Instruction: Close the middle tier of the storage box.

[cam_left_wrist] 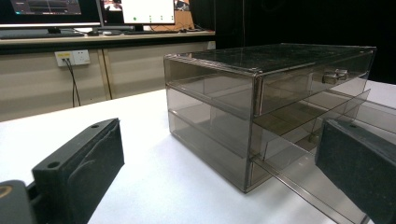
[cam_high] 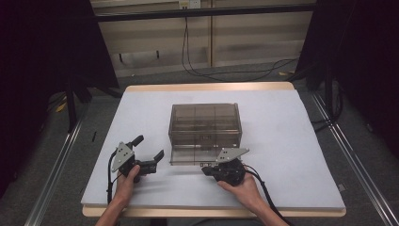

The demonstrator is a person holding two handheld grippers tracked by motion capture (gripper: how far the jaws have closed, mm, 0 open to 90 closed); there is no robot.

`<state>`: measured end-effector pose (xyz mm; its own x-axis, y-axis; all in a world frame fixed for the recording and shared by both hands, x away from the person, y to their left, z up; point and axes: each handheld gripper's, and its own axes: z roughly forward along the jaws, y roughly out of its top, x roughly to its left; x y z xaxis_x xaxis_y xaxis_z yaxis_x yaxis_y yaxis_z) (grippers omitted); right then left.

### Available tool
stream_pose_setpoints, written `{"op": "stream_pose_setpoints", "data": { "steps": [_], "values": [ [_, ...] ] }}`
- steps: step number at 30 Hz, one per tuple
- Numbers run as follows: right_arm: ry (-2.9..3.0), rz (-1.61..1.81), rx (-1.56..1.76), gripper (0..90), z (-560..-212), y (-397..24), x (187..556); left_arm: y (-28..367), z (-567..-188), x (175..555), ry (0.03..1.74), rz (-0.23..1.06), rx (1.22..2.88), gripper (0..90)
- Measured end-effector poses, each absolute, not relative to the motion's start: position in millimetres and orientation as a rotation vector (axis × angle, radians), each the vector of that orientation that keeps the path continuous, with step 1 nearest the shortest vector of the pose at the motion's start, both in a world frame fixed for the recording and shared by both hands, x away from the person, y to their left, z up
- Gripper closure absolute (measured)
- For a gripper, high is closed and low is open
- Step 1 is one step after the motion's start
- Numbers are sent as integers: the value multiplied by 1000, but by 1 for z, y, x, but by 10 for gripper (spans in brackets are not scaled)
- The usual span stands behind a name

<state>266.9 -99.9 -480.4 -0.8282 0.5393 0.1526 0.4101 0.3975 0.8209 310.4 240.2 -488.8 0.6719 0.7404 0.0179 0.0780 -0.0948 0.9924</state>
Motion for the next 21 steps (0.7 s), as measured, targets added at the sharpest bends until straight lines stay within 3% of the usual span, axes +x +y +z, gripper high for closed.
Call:
{"op": "stream_pose_setpoints", "data": {
  "steps": [21],
  "values": [
    [2500,1424,883,900,-481,-97,269,240,-489,310,697,634,1581,12]
  ]
}}
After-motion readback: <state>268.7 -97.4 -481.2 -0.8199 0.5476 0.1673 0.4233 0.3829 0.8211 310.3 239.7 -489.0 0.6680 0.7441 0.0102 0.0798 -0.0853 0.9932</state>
